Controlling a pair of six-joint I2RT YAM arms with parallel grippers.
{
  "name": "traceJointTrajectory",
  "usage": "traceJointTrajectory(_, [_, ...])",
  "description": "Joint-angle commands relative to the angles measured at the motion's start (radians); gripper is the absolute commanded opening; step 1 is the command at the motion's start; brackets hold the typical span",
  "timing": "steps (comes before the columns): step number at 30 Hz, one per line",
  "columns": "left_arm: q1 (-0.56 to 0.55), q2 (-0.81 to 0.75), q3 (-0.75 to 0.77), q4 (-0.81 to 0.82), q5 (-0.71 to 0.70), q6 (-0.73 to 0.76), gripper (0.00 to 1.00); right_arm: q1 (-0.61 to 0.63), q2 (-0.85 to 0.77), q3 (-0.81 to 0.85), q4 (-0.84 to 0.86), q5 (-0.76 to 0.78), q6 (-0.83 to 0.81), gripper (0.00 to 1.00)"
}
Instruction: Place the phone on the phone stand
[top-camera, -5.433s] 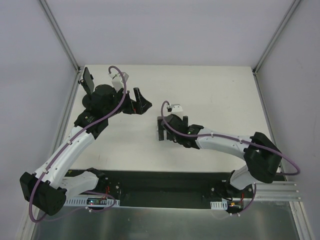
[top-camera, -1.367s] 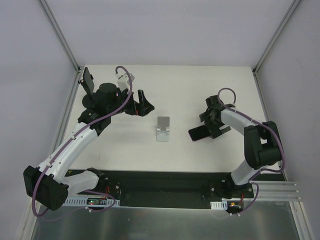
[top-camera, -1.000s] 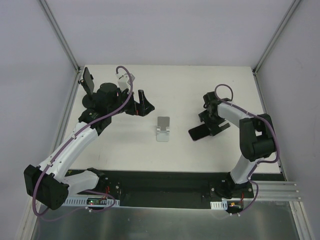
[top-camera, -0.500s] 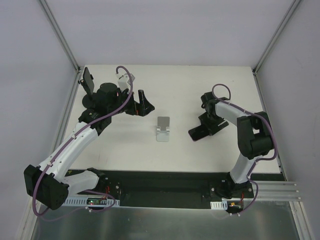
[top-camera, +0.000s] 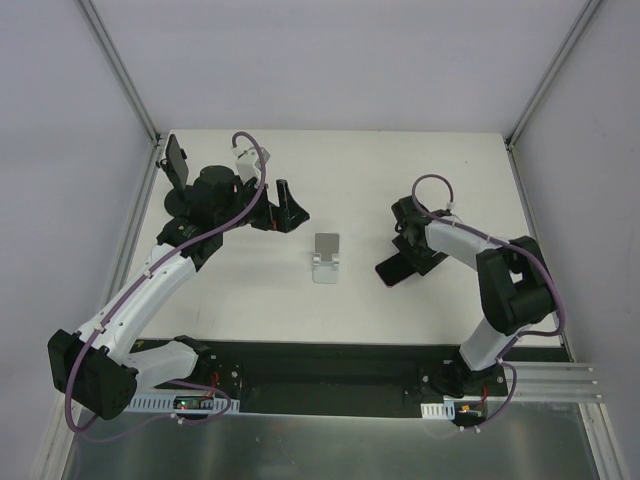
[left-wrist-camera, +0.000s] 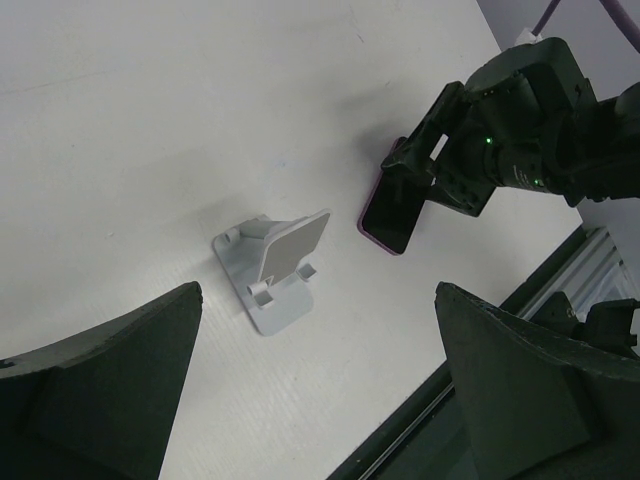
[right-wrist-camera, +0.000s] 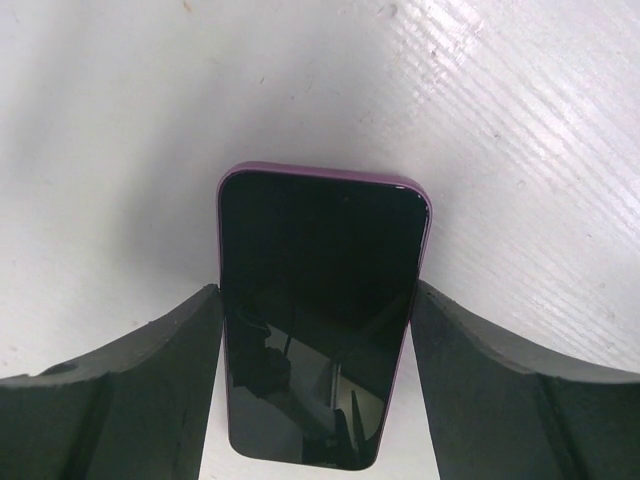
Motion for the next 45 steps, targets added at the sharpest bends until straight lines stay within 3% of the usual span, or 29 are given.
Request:
traceJointTrajectory(1, [0.012, -0.016, 0.029, 0.008, 0.016, 0.004, 0.99, 0.038, -0.024, -0.105, 0.072, 0.004, -0.005, 0.01])
traceJointTrajectory(5, [0.012, -0.012, 0.026, 0.008, -0.012, 0.012, 0.99, 0.070, -0.064, -0.152, 0.175, -0.014, -0.065, 0.01])
traceJointTrajectory(11, [0.012, -0.008, 0.026, 0.008, -0.006, 0.012, 0.99, 0.145, -0.090, -0.139, 0.193, -0.010, -0.158, 0.01])
traceJointTrajectory(23, [0.011, -0.008, 0.027, 0.009, 0.005, 0.009, 0.99, 0.283, -0.202, -0.228, 0.384, 0.131, -0.359, 0.01])
traceJointTrajectory(27, [0.011, -0.010, 0.023, 0.006, -0.019, 0.019, 0.99, 0.339, -0.232, -0.230, 0.384, 0.246, -0.383, 0.01])
traceJointTrajectory(33, [0.011, -0.012, 0.021, 0.006, -0.035, 0.022, 0.99, 0.340, -0.233, -0.192, 0.362, 0.201, -0.402, 0.03])
traceJointTrajectory(34, [0.011, -0.008, 0.023, 0.008, -0.018, 0.021, 0.99, 0.340, -0.229, -0.178, 0.315, 0.193, -0.401, 0.07])
traceJointTrajectory(35, [0.012, -0.010, 0.024, 0.008, -0.012, 0.018, 0.99, 0.342, -0.229, -0.163, 0.298, 0.184, -0.404, 0.21])
traceJointTrajectory(37, [0.012, -0.011, 0.024, 0.006, -0.013, 0.018, 0.99, 0.342, -0.234, -0.126, 0.263, 0.144, -0.454, 0.36])
traceJointTrajectory(38, [0.012, -0.011, 0.023, 0.008, -0.022, 0.019, 0.99, 0.351, -0.237, -0.120, 0.260, 0.133, -0.482, 0.59])
traceJointTrajectory(41, [0.011, -0.012, 0.026, 0.005, -0.006, 0.015, 0.99, 0.352, -0.234, -0.094, 0.278, 0.011, -0.604, 0.94])
traceJointTrajectory(42, [0.011, -0.013, 0.027, 0.006, 0.002, 0.012, 0.99, 0.356, -0.216, -0.078, 0.270, -0.047, -0.626, 0.98])
traceJointTrajectory(45, [0.011, -0.015, 0.024, 0.006, -0.013, 0.013, 0.99, 0.372, -0.193, -0.035, 0.238, -0.136, -0.692, 0.97])
